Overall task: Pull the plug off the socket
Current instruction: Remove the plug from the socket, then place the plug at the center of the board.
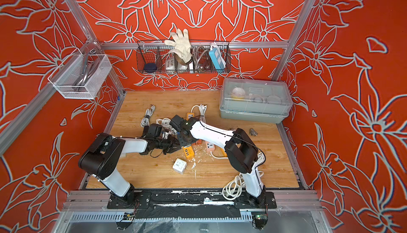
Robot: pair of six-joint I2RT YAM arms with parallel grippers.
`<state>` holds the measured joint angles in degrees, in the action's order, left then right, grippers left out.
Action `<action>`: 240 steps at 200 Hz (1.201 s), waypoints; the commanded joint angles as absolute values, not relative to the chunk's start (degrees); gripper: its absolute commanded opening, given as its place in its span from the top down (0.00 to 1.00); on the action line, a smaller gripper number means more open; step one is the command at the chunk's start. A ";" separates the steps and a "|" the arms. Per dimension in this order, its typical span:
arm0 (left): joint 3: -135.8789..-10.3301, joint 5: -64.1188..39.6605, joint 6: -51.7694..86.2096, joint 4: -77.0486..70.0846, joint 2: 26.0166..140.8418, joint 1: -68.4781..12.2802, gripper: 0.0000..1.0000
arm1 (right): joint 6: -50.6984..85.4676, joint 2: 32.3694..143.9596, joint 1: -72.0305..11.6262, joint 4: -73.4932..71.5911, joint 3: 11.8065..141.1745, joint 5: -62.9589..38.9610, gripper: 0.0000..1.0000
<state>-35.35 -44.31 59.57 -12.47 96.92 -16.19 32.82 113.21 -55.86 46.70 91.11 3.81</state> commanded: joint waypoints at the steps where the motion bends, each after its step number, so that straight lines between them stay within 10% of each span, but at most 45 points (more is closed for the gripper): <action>1: -33.22 -33.83 59.55 1.23 101.93 -16.68 0.69 | 34.91 111.09 -60.20 46.59 90.34 3.55 0.76; 121: -35.21 -31.80 55.88 5.49 102.80 -16.62 0.70 | 38.27 104.87 -55.41 46.66 85.58 2.27 0.78; 203: -44.02 -34.75 45.77 14.58 87.03 -16.66 0.66 | 39.22 79.12 -54.54 36.65 67.78 5.29 0.77; 240: -44.11 -36.93 38.73 18.16 72.73 -16.68 0.45 | 45.00 59.16 -43.64 24.84 46.94 -10.14 0.76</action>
<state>-43.20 -35.97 44.99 13.47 80.97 -16.60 40.18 68.03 -50.72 32.60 57.30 0.25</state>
